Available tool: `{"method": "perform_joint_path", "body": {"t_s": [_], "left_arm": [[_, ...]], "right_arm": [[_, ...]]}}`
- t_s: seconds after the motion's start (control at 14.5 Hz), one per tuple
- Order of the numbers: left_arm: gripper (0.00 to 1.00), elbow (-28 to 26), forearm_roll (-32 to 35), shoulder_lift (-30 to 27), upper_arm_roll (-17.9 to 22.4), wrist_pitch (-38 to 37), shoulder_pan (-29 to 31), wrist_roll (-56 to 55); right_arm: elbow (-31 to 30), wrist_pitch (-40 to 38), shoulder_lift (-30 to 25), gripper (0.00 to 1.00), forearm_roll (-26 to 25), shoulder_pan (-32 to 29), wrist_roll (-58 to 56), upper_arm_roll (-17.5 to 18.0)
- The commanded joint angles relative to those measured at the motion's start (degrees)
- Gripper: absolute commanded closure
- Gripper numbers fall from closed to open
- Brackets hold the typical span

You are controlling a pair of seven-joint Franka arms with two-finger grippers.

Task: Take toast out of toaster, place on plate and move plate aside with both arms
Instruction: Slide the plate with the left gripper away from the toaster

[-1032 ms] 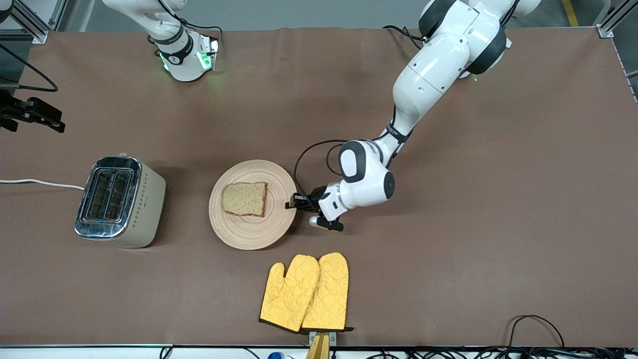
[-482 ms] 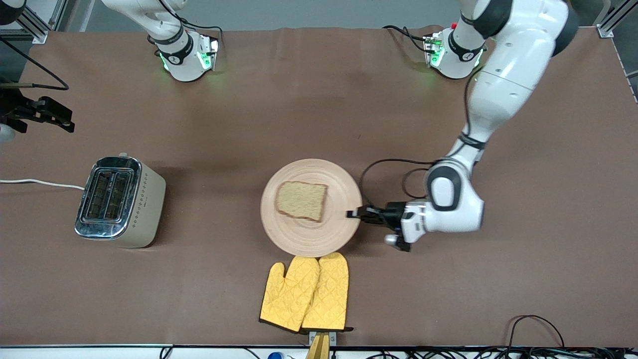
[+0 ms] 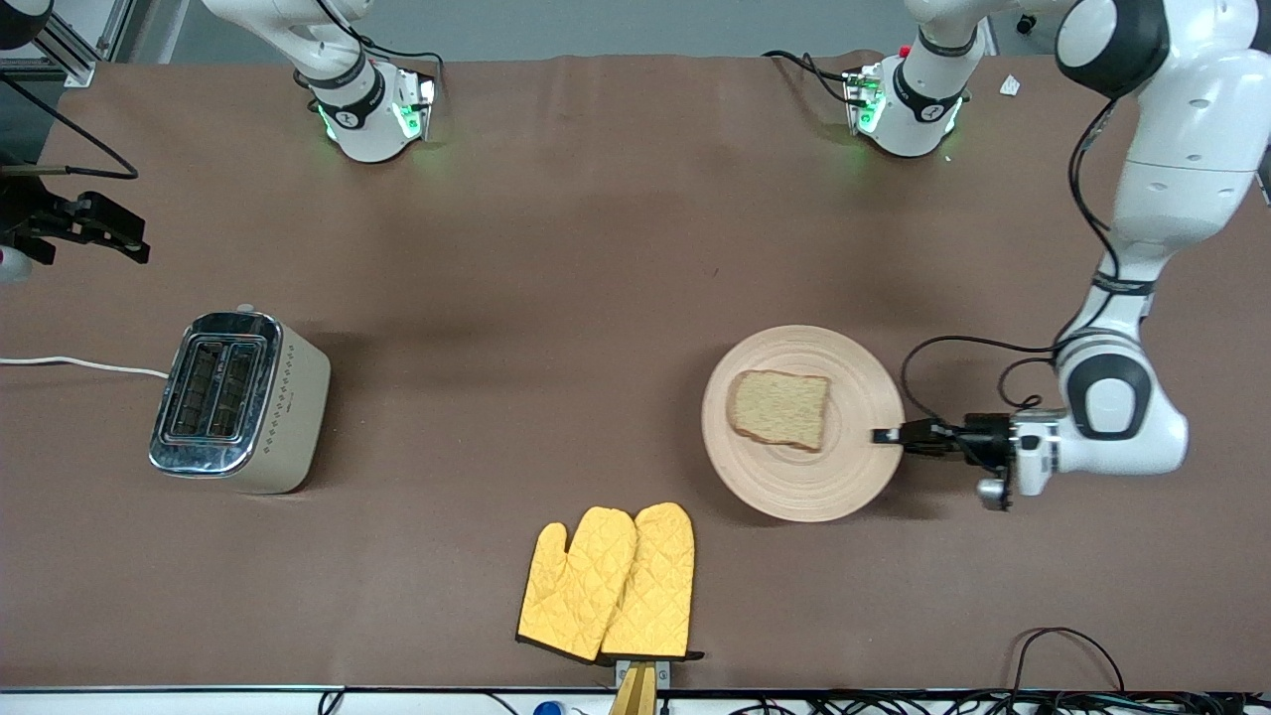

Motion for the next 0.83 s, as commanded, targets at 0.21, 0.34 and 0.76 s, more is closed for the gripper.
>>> {"method": "perform_joint_path", "body": {"t_s": [0.21, 0.34, 0.76], "left_arm": [[1.00, -1.22, 4.47, 0.19, -0.84, -1.91, 8.43, 6.21], [0.99, -1.21, 4.57, 2.13, -0.84, -1.82, 9.76, 8.84], [0.75, -0.34, 4.65, 2.75, -0.23, -1.73, 9.85, 8.94]], "right_arm": [[-0.32, -0.69, -1.02, 0.00, 0.73, -0.04, -0.38, -0.01], [-0.32, -1.04, -0.93, 0.00, 0.81, -0.13, -0.46, -0.18], [-0.23, -1.04, -1.02, 0.00, 0.81, -0.13, -0.47, -0.01]]}}
